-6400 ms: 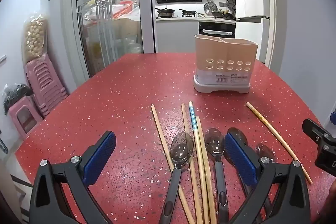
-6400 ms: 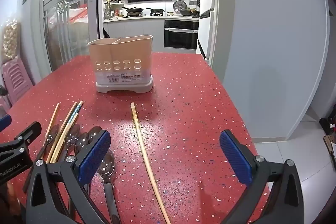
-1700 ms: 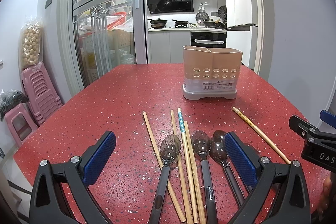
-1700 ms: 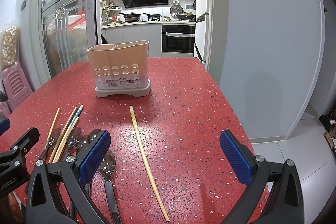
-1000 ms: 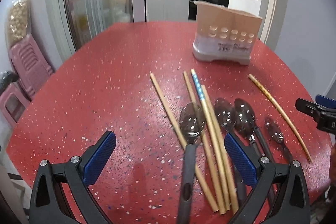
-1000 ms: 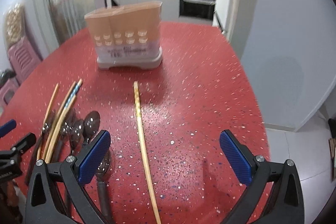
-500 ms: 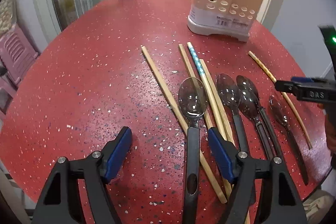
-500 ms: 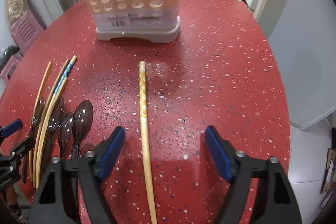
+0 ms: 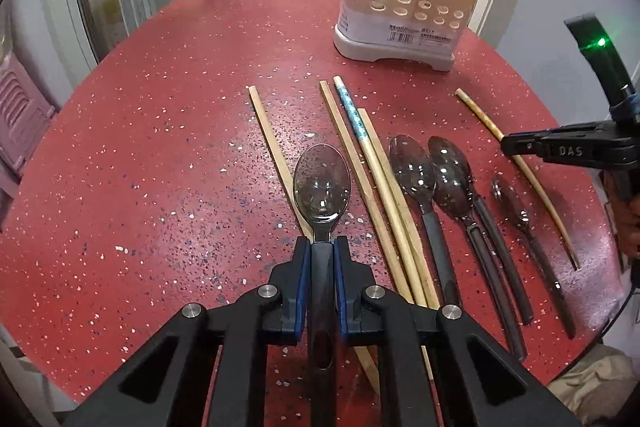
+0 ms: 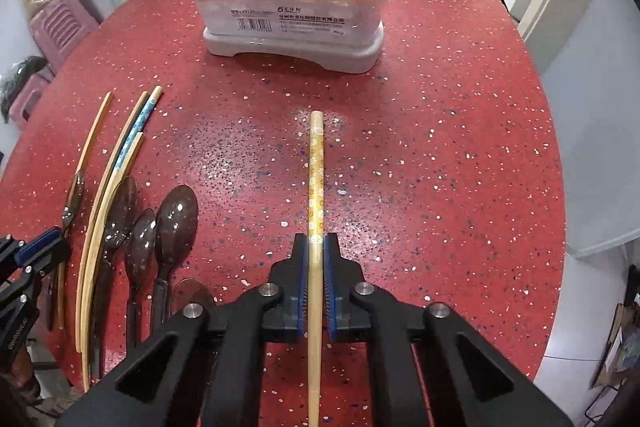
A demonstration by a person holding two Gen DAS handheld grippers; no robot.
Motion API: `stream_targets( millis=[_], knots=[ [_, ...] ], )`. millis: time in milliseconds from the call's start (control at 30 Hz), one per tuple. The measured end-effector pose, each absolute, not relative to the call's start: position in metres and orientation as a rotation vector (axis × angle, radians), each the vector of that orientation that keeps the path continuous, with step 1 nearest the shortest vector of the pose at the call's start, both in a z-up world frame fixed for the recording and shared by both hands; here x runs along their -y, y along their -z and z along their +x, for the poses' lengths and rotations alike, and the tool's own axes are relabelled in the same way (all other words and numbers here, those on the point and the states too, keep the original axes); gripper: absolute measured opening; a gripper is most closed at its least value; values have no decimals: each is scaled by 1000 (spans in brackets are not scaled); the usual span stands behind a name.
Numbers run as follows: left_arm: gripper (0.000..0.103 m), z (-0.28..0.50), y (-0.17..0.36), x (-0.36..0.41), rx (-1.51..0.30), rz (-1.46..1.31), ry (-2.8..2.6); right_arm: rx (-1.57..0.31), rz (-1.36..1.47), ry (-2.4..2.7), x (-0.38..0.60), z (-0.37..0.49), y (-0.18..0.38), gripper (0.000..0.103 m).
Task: Organize utensils
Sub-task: 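Grasp the yellow patterned chopstick with the right gripper while the left grasps a dark spoon, then lift the chopstick and spoon and carry both toward the beige utensil holder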
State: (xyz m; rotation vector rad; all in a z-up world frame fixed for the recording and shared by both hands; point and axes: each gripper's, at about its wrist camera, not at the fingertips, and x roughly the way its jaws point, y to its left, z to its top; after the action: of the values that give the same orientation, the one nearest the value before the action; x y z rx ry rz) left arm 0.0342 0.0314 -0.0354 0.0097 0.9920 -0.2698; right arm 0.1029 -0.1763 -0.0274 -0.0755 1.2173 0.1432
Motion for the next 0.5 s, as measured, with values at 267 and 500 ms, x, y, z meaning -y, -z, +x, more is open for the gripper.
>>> stream_targets(
  millis=[267, 500],
  knots=[
    [37, 29, 13, -42, -933, -60, 283, -1159, 18, -212, 188, 89, 9, 8],
    [37, 36, -26, -42, -843, -93, 299, -1074, 121, -284, 198, 86, -30, 8]
  ],
)
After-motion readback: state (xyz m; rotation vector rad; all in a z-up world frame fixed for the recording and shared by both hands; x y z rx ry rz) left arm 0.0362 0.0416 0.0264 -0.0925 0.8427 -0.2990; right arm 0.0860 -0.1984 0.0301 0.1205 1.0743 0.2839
